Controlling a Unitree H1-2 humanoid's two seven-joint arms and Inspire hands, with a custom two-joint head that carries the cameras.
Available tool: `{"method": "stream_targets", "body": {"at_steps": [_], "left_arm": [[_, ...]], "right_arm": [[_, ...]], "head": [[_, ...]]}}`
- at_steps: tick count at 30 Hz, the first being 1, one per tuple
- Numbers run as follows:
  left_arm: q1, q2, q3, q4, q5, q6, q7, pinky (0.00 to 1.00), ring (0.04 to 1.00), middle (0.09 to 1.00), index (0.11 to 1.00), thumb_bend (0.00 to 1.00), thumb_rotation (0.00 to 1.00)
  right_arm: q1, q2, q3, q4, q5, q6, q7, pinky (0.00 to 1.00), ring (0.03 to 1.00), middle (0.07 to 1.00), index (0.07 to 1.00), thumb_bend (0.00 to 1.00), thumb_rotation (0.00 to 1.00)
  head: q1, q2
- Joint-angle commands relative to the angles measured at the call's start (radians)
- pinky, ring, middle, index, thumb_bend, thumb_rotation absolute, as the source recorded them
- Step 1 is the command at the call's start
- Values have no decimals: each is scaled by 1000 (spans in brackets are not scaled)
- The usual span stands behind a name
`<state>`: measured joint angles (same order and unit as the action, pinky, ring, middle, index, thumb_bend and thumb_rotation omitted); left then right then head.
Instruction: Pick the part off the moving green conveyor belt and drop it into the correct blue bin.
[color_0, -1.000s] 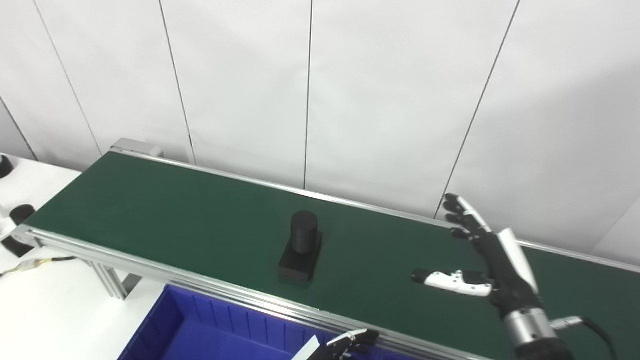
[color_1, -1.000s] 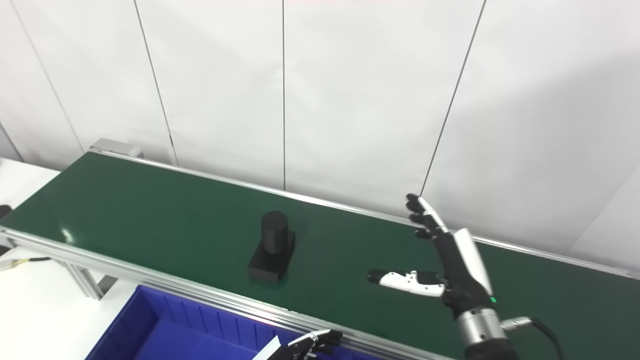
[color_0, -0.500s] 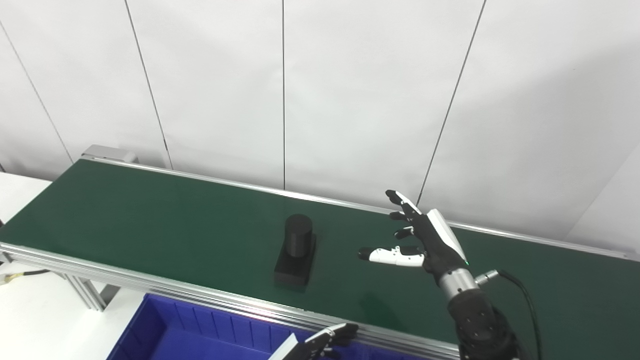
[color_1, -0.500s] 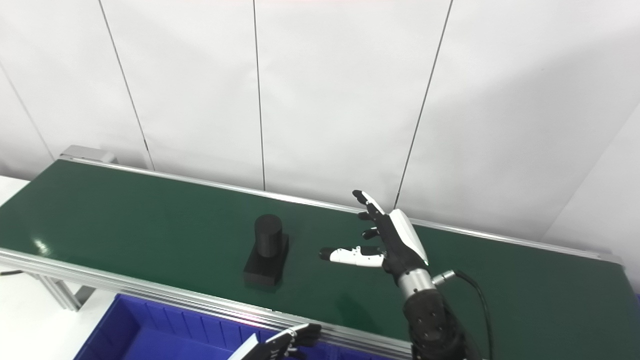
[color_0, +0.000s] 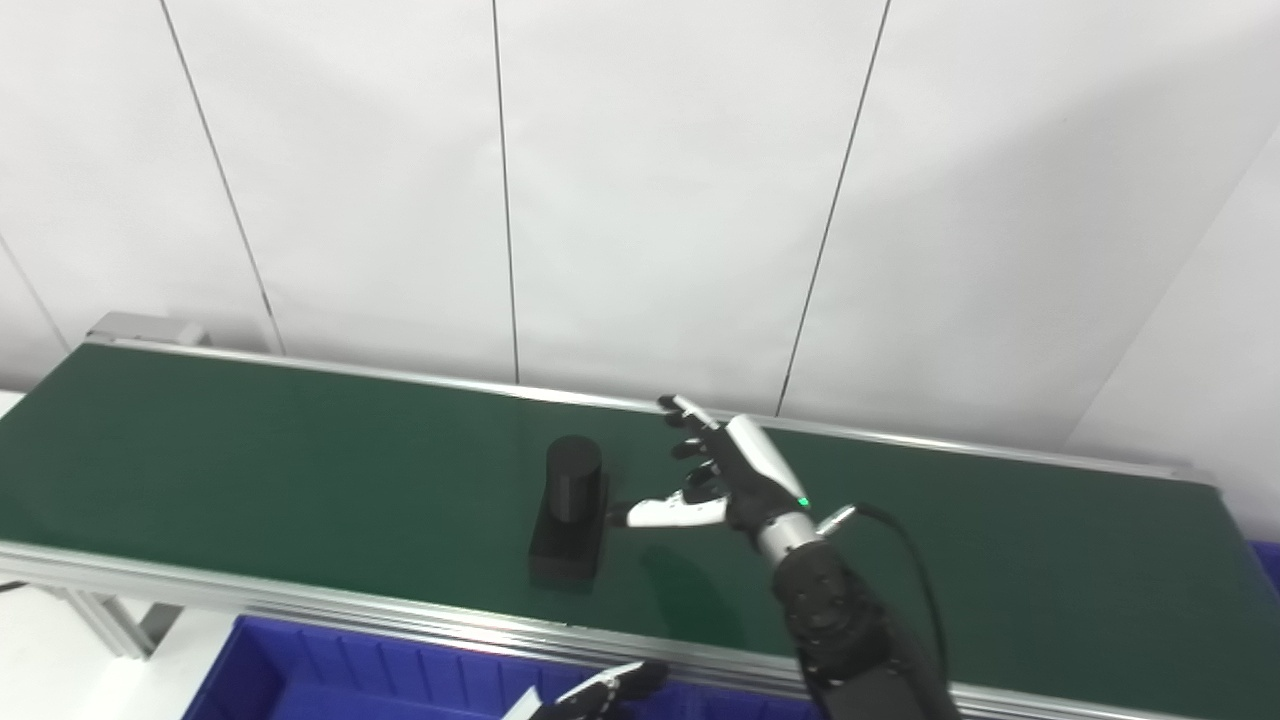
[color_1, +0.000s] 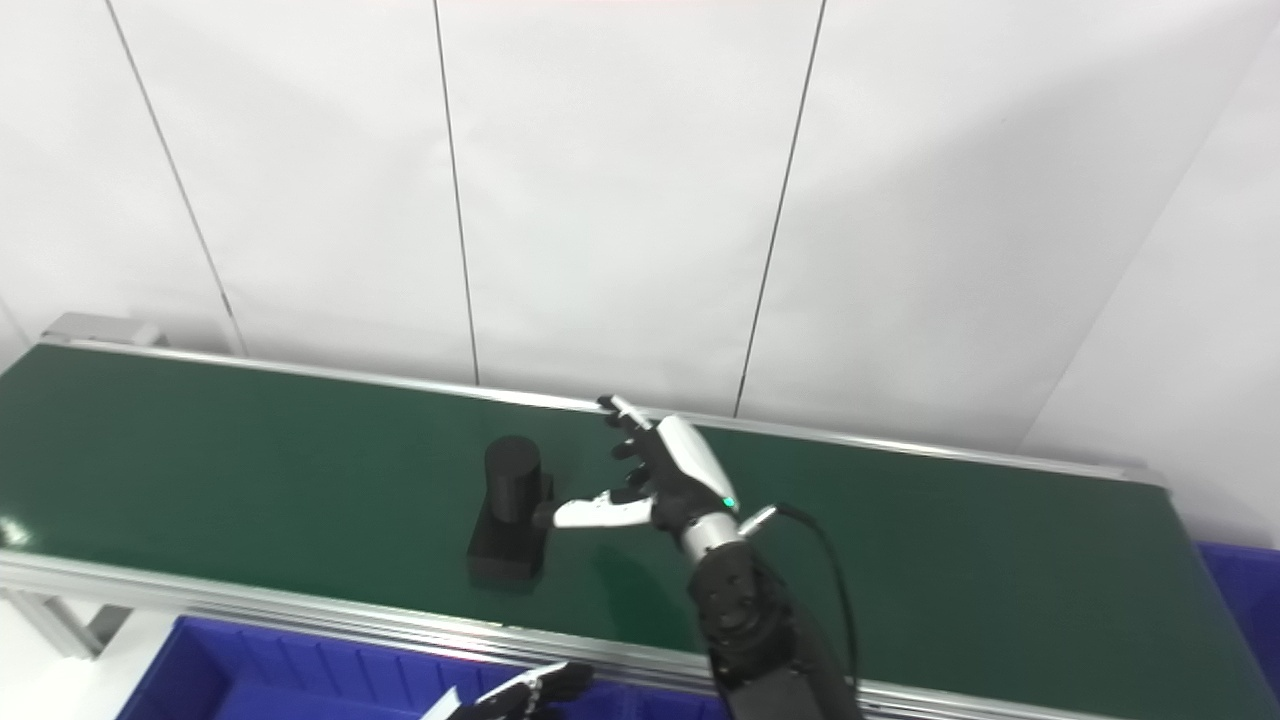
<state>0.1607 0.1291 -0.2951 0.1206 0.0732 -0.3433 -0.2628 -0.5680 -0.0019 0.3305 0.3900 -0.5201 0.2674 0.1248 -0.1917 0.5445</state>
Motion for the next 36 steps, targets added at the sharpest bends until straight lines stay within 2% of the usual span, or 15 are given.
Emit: {"method": "stream_targets", "body": {"at_steps": [1, 6, 8, 19, 25, 32, 34, 36], "left_arm": [[-4, 5, 1, -28, -19, -27, -12, 867, 900, 884, 861, 836, 85], [-2, 12, 2, -28, -37, -31, -31, 877, 897, 883, 862, 830, 77], [-2, 14, 2, -23, -40, -43, -36, 868, 892, 883, 860, 829, 85], [6, 22, 1, -23, -42, -64, -44, 765, 828, 863, 850, 824, 100], [14, 25, -2, -32, -41, -67, -42, 758, 813, 853, 847, 820, 103], [19, 32, -7, -38, -48, -70, -49, 708, 804, 856, 848, 813, 116], [20, 33, -6, -41, -42, -71, -48, 682, 791, 852, 851, 814, 133], [20, 32, -4, -41, -38, -74, -46, 678, 783, 845, 851, 818, 143]], "right_arm": [[-56, 18, 5, -2, -11, 3, -31, 643, 814, 932, 948, 964, 435], [-84, 33, 6, 77, -7, -13, -55, 636, 802, 913, 933, 973, 430], [-93, 39, 4, 107, -2, -24, -66, 671, 824, 914, 933, 972, 420], [-160, 59, 26, 280, -1, -76, -129, 752, 870, 941, 954, 1000, 450], [-196, 75, 36, 379, 2, -107, -169, 806, 887, 950, 955, 993, 452], [-214, 103, 35, 458, 19, -159, -223, 812, 879, 937, 936, 967, 435], [-216, 114, 36, 476, 21, -164, -246, 801, 871, 925, 923, 958, 427], [-214, 127, 26, 496, 31, -185, -279, 672, 792, 879, 877, 877, 314]], "head": [[1, 0], [-2, 5], [0, 7], [8, 13], [8, 16], [6, 22], [5, 22], [2, 23]]}}
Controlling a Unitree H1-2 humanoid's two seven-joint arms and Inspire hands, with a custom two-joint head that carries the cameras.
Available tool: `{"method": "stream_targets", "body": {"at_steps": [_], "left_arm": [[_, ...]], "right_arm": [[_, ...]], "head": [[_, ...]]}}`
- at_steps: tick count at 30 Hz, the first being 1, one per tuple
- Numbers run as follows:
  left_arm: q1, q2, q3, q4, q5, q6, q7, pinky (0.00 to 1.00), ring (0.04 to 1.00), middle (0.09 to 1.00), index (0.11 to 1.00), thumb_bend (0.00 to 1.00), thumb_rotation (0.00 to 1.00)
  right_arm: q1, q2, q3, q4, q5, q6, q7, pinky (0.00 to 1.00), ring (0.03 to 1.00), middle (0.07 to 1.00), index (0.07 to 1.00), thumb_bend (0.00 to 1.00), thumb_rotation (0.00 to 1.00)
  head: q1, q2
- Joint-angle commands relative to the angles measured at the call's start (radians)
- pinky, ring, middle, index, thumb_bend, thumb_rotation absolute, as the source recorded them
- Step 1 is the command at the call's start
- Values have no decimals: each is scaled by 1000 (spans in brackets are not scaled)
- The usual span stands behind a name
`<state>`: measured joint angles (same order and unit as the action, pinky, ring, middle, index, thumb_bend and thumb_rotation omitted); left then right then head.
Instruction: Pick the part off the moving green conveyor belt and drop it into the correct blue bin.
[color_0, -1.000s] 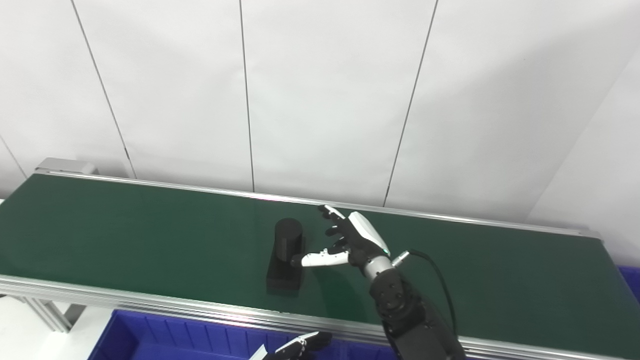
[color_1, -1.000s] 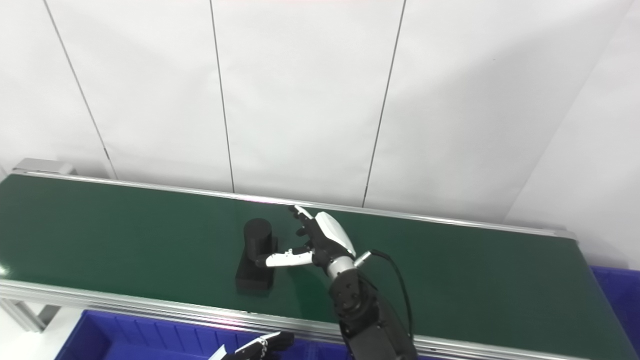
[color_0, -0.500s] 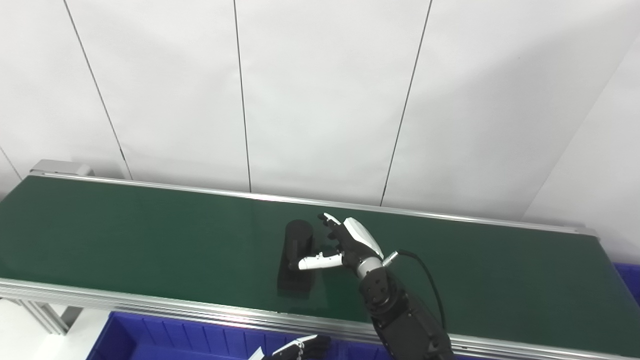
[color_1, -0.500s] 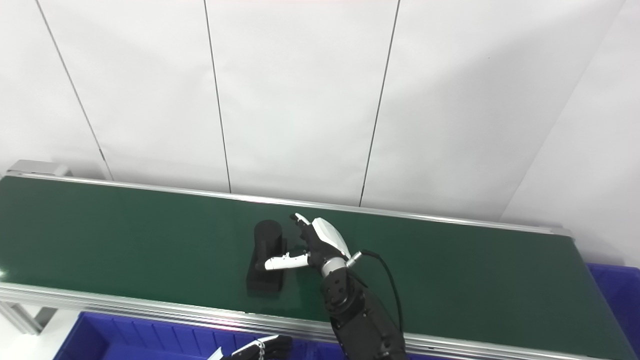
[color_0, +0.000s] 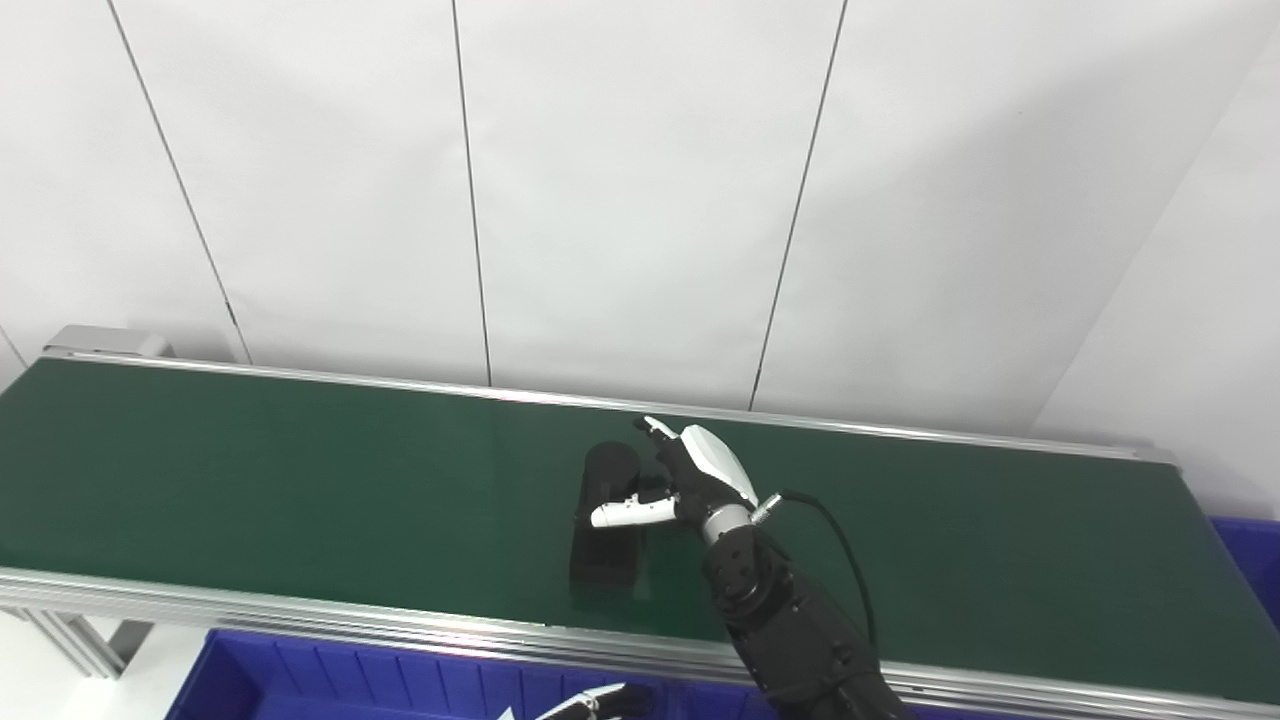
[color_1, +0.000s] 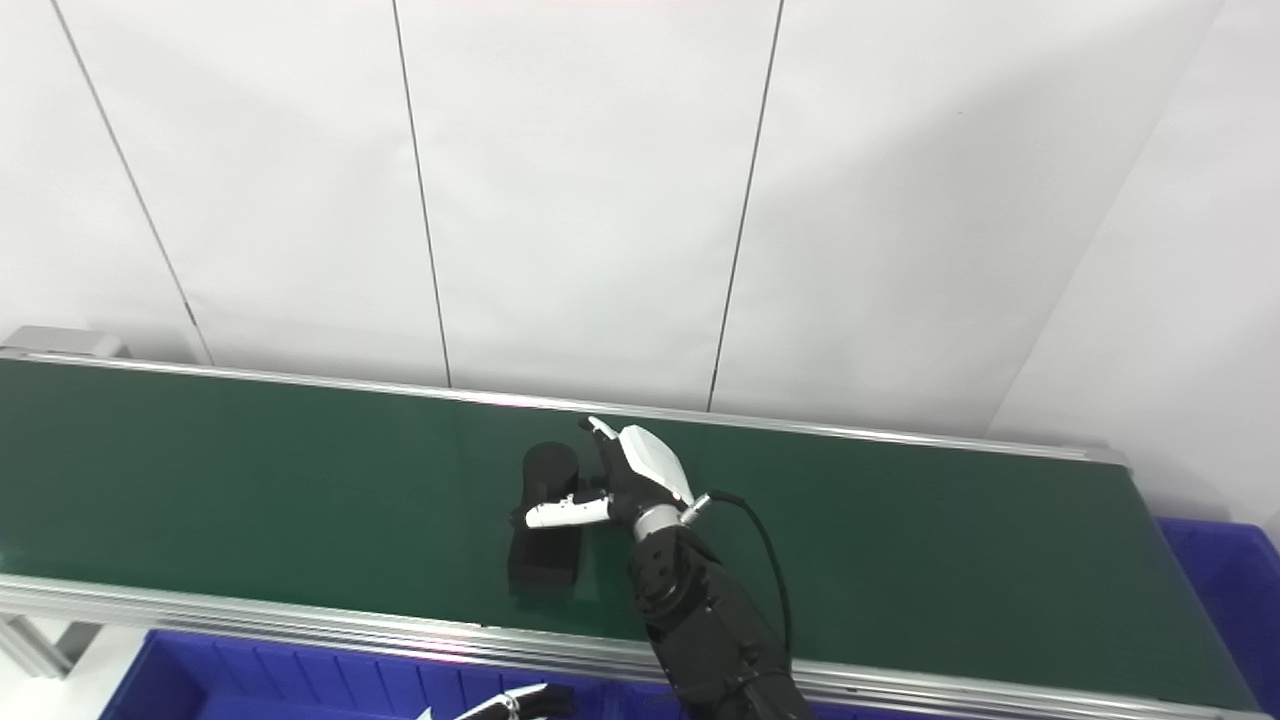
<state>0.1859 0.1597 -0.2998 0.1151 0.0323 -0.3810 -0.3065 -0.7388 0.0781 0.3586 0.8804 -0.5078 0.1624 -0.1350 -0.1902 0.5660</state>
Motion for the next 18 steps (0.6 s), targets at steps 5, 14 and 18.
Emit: {"method": "stream_targets", "body": {"at_steps": [5, 14, 18], "left_arm": [[-4, 2, 3, -35, 8, -43, 2, 723, 798, 843, 848, 824, 152], [-6, 3, 6, -27, -13, -41, -7, 778, 821, 848, 841, 821, 123], [-10, 5, 8, -19, -14, -43, -8, 763, 815, 849, 842, 819, 116]], "right_arm": [[-43, 74, -43, 72, 68, -174, -102, 532, 611, 705, 760, 686, 37], [-32, 94, -98, 114, 143, -198, -112, 337, 402, 487, 512, 513, 0], [-25, 94, -105, 124, 155, -203, -124, 361, 419, 499, 502, 514, 0]], "head": [[-5, 1], [-10, 2], [-12, 0]]}}
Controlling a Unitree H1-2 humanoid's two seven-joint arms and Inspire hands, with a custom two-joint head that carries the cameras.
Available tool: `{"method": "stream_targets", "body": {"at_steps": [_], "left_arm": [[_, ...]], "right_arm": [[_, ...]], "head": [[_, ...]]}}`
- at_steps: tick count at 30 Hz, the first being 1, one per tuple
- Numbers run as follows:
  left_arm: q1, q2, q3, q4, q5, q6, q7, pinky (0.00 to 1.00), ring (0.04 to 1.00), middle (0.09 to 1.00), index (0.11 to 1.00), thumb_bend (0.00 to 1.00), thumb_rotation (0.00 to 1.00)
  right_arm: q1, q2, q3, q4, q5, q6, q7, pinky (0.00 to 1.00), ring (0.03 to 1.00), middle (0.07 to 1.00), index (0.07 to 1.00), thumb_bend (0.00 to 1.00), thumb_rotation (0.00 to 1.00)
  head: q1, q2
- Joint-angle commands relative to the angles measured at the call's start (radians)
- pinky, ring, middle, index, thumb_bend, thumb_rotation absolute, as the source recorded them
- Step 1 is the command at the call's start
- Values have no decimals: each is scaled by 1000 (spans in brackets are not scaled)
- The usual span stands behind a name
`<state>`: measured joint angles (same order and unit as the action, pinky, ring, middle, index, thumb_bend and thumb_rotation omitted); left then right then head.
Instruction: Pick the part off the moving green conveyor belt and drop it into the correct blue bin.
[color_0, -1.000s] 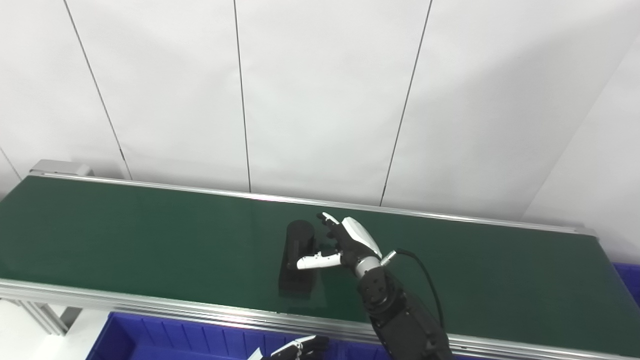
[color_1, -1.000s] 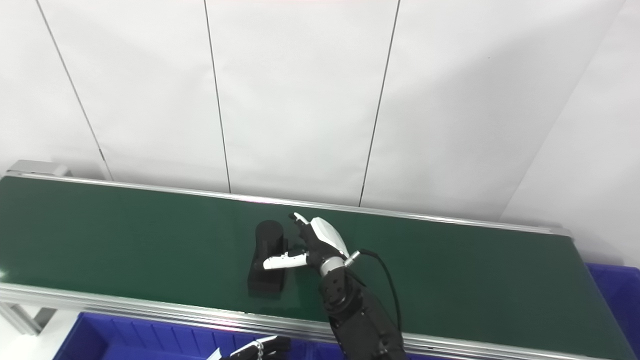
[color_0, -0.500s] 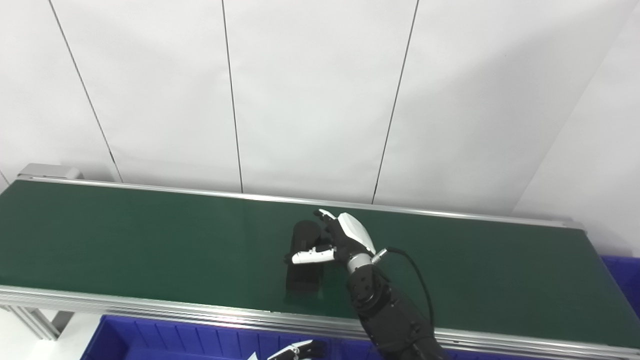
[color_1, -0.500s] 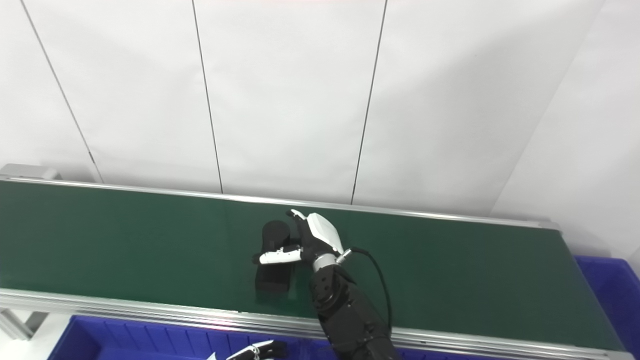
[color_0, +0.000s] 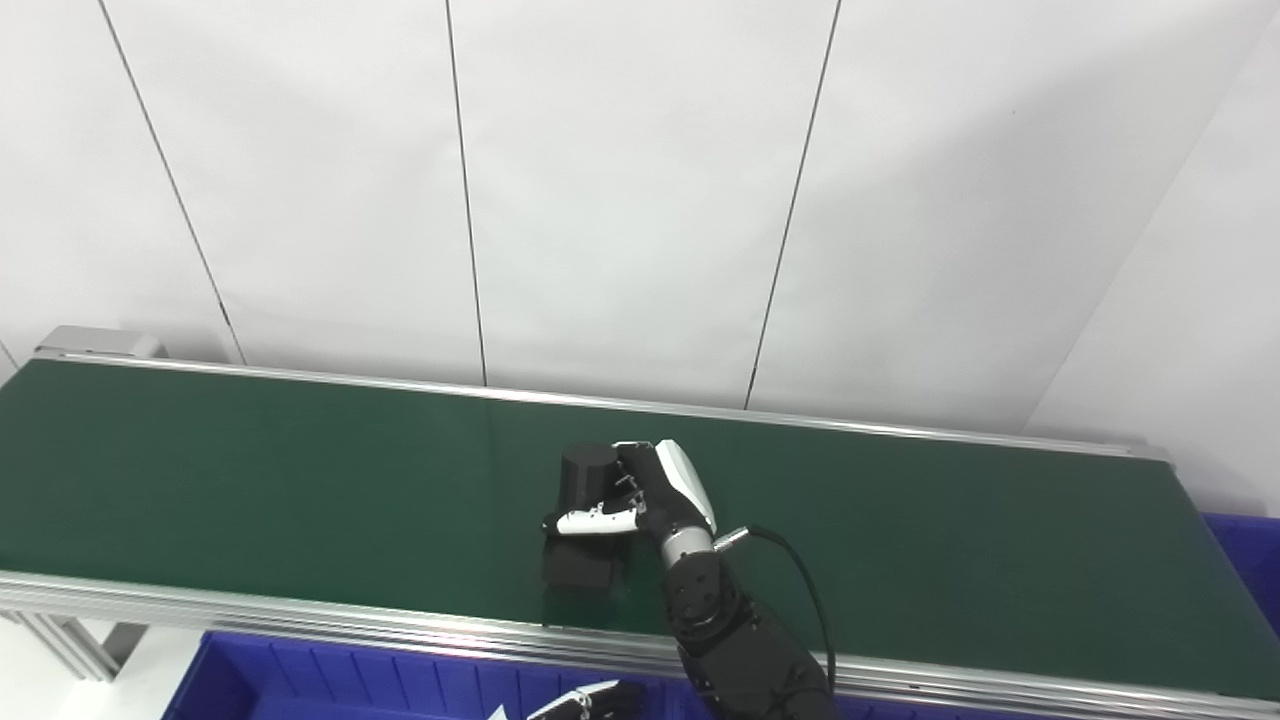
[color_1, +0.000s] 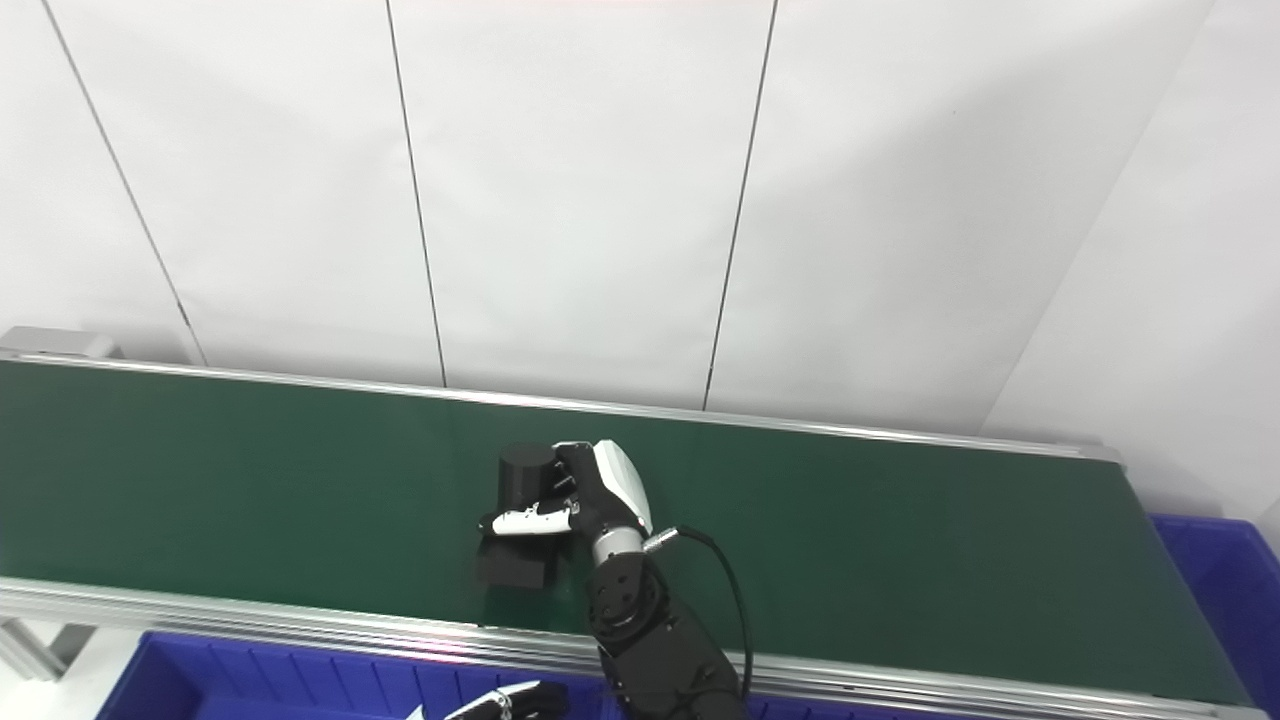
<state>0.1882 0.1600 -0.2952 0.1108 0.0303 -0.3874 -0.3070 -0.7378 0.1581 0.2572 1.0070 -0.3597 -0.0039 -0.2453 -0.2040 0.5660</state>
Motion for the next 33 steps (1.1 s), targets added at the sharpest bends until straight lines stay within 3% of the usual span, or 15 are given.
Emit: {"method": "stream_targets", "body": {"at_steps": [1, 6, 8, 9, 12, 14, 21, 24, 29, 31, 33], "left_arm": [[-14, 6, 4, -13, -15, -34, -10, 751, 814, 852, 844, 817, 124], [-20, 10, 8, -1, -25, -37, -22, 790, 834, 854, 850, 815, 132], [-22, 9, 11, 4, -31, -37, -27, 807, 838, 854, 851, 815, 135], [-23, 10, 12, 1, -29, -28, -28, 835, 853, 857, 854, 817, 145], [-27, 12, 13, -3, -24, -16, -32, 864, 872, 867, 861, 818, 163], [-29, 12, 14, -5, -30, -4, -35, 871, 882, 875, 863, 820, 166], [-33, 11, 22, -25, -45, 33, -43, 829, 890, 897, 869, 827, 147], [-32, 8, 26, -41, -50, 48, -45, 808, 880, 900, 864, 818, 124], [-33, -5, 35, -94, -15, 84, -22, 801, 868, 888, 872, 813, 111], [-32, -12, 39, -121, 1, 107, -11, 806, 866, 882, 872, 818, 109], [-31, -17, 40, -145, 16, 132, -1, 814, 863, 878, 875, 819, 98]], "right_arm": [[-24, 14, -4, 0, 7, -39, -18, 373, 424, 505, 497, 514, 0], [-15, 11, 1, 2, -3, -39, -67, 398, 438, 496, 491, 516, 0], [-9, 10, 2, -4, -6, -40, -87, 525, 467, 482, 484, 517, 0], [-2, 9, -1, -16, -6, -46, -102, 428, 432, 472, 503, 515, 0], [28, 5, -14, -67, 7, -70, -125, 285, 374, 471, 529, 509, 0], [53, 2, -29, -117, 27, -77, -115, 246, 354, 465, 536, 506, 0], [216, -47, -42, -451, 27, -35, -62, 337, 410, 499, 504, 512, 0], [299, -79, -49, -633, 28, 18, -12, 385, 428, 507, 494, 513, 0], [436, -133, -68, -931, 28, 101, 60, 366, 420, 528, 481, 511, 0], [485, -152, -80, -1023, 40, 125, 90, 330, 437, 525, 471, 512, 0], [523, -174, -90, -1080, 54, 122, 120, 366, 432, 537, 468, 510, 0]], "head": [[1, 1], [-4, 1], [-7, 2], [-9, 2], [-11, 6], [-14, 13], [-37, 41], [-23, 78], [8, 123], [34, 145], [45, 158]]}}
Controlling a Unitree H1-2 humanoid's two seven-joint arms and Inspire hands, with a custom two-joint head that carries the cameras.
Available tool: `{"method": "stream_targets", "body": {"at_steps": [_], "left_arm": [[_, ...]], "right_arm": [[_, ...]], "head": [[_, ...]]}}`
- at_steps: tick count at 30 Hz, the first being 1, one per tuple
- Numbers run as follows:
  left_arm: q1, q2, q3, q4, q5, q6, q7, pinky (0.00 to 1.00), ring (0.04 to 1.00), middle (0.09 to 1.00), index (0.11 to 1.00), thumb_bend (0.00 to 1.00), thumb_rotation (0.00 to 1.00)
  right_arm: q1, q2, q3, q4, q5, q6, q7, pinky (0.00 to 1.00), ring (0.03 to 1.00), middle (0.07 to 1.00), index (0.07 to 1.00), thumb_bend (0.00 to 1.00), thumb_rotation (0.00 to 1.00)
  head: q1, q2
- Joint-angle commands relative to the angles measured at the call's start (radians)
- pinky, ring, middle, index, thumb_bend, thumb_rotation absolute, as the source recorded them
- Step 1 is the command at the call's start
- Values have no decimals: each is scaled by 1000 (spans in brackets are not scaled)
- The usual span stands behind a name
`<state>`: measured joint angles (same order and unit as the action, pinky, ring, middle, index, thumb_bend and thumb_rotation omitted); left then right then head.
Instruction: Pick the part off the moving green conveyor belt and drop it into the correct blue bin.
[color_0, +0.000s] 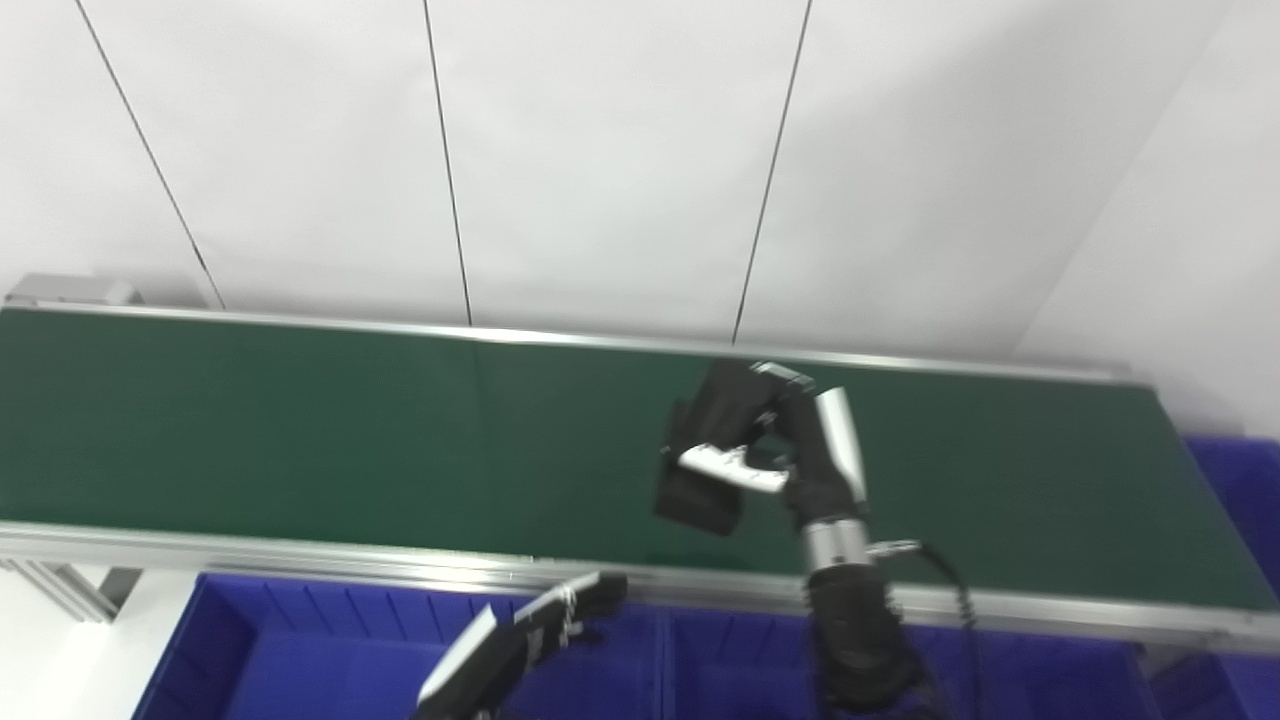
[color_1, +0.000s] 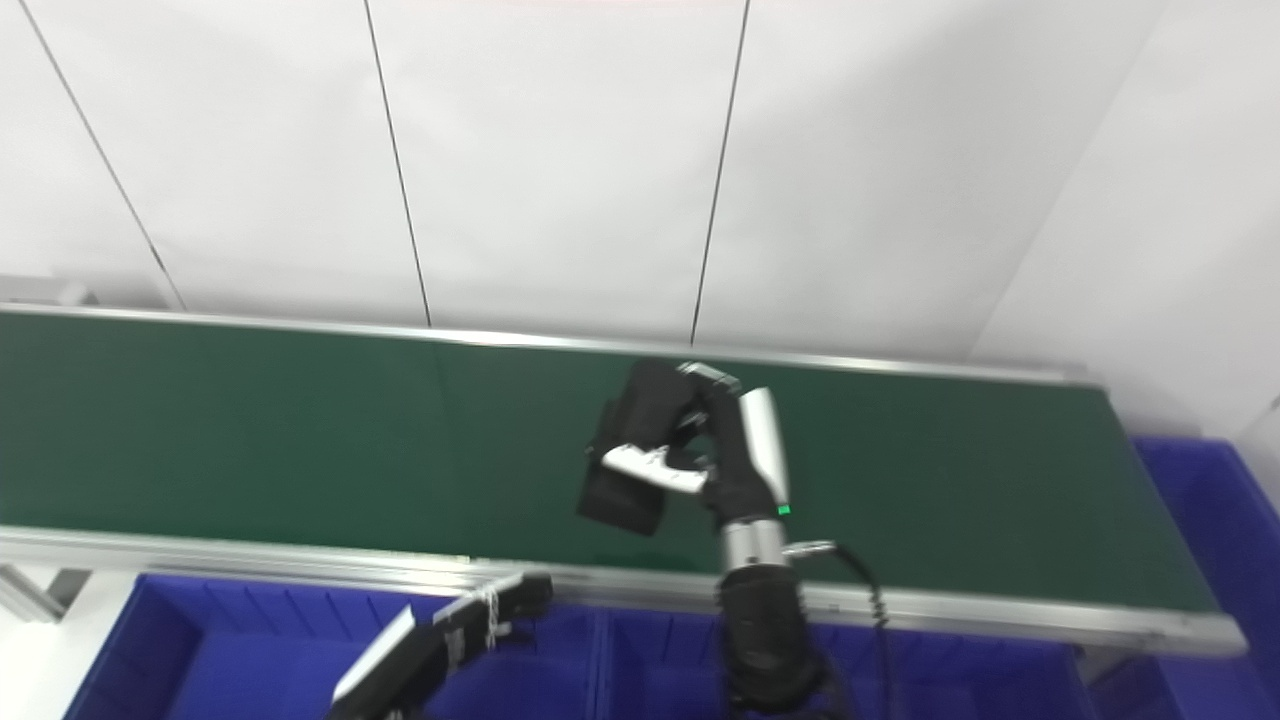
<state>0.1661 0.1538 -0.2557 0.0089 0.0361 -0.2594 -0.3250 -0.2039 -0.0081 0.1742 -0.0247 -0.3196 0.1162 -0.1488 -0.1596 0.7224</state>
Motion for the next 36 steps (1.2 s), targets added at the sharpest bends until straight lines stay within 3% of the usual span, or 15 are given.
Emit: {"method": "stream_targets", "body": {"at_steps": [1, 5, 12, 20, 24, 30, 32, 36], "left_arm": [[-9, -14, 1, -55, 18, 19, 22, 819, 863, 877, 877, 819, 91], [-8, -24, 3, -96, 54, 77, 38, 833, 870, 884, 889, 813, 87], [-3, -33, 7, -129, 84, 103, 57, 824, 888, 917, 916, 801, 75], [12, -27, 16, -150, 69, 118, 55, 823, 897, 925, 914, 785, 32], [22, -25, 20, -160, 73, 123, 57, 824, 898, 925, 908, 795, 60], [27, -11, 25, -157, 70, 109, 52, 831, 897, 920, 902, 794, 81], [27, -8, 27, -154, 68, 105, 52, 827, 894, 919, 902, 798, 78], [23, 0, 27, -149, 57, 102, 44, 823, 898, 921, 905, 802, 89]], "right_arm": [[11, -23, -11, -79, 15, 6, 38, 390, 440, 540, 464, 509, 0], [77, -73, -14, -156, -3, -6, 74, 404, 453, 540, 459, 509, 0], [172, -134, -18, -200, -3, 6, 136, 434, 475, 533, 447, 509, 0], [246, -231, 19, -252, -101, 111, 256, 365, 440, 536, 474, 511, 0], [260, -265, 40, -275, -147, 162, 312, 343, 425, 530, 486, 511, 0], [264, -301, 113, -265, -282, 211, 365, 249, 366, 465, 518, 510, 0], [260, -308, 138, -252, -324, 226, 385, 267, 376, 478, 513, 511, 0], [251, -317, 176, -225, -368, 225, 422, 399, 437, 552, 477, 509, 0]], "head": [[3, 3], [17, 20], [4, 19], [6, 8], [0, 5], [-20, -4], [-28, -3], [-37, 2]]}}
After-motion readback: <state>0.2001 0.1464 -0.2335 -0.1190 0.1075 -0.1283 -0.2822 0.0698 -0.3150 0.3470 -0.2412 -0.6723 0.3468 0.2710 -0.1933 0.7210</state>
